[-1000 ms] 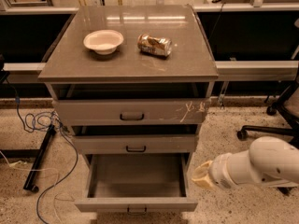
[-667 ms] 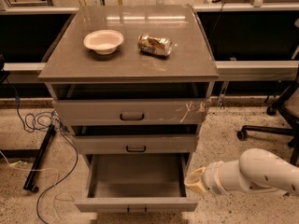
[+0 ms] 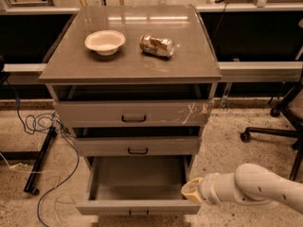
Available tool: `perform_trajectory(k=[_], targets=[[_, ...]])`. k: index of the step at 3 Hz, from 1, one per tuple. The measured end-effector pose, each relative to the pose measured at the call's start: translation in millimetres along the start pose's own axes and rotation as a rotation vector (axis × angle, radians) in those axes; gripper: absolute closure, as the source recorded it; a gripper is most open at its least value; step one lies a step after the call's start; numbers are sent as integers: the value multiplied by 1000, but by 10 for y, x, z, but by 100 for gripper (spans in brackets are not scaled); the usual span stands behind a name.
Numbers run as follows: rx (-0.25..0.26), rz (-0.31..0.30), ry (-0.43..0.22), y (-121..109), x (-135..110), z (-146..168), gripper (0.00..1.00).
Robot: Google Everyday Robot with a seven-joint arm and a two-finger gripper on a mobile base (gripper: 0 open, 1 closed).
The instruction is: Close bottom drawer
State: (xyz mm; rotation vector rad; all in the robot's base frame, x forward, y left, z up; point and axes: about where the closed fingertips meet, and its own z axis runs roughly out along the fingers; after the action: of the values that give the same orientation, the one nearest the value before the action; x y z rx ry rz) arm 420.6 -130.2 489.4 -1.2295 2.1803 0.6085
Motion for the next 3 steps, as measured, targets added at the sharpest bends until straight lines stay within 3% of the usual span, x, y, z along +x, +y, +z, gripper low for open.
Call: perform_trajectory(k=[2,3], targets=[[35,5,-36,-300,380,542,100],[5,25,-89,-355,775,1058,100]])
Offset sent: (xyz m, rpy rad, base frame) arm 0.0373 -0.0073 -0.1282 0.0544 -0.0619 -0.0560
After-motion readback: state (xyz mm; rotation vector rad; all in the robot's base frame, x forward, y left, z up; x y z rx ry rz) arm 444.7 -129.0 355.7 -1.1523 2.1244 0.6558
